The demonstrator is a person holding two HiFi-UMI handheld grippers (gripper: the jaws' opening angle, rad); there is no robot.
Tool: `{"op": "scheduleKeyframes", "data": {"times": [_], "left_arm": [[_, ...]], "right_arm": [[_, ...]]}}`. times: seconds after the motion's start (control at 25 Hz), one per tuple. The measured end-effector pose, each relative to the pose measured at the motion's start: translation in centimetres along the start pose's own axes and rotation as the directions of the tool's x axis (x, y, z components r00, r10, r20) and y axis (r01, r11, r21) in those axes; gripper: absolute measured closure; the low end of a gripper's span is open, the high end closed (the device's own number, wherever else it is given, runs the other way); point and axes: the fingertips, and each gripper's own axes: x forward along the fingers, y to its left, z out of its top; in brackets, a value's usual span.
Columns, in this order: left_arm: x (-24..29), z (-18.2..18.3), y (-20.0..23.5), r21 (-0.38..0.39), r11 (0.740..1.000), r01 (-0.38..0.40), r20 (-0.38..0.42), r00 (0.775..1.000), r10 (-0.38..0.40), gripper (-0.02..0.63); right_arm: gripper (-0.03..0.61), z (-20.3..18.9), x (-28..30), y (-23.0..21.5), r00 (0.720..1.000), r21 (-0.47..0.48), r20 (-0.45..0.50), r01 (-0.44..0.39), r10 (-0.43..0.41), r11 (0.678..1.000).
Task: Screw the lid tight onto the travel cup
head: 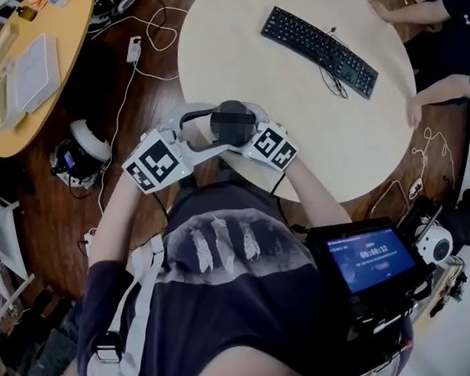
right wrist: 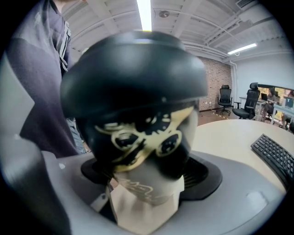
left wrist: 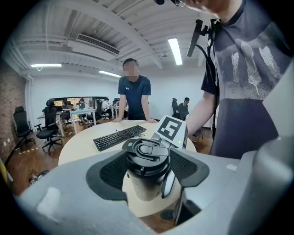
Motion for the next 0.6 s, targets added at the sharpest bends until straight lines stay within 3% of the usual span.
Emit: {"op": "scheduleKeyframes", "data": {"times": [0.16, 0.36, 0.6], "left_arm": [[-0.6, 0.1, -0.5, -0.107, 0.990, -0.095, 0.020, 0.995, 0.098, 0.319], [-1.4, 0.0, -0.4, -0.206, 0.944, -0.259, 0.008, 0.964, 0.266, 0.321], [-2.8, 1.2, -0.4, -0.144, 0.960, -0.241, 0.040, 0.968, 0.249, 0.311]], "right_arm": [[0.160, 0.3, -0.2, 0.7, 1.000, 0.009, 0.003, 0.000, 0.000, 1.000], [0.161, 1.0, 0.3, 0.6, 1.000, 0.011, 0.026, 0.011, -0.011, 1.000], [0.161, 1.1, 0.3, 0.9, 1.000, 0.013, 0.021, -0.002, 0.002, 1.000]]}}
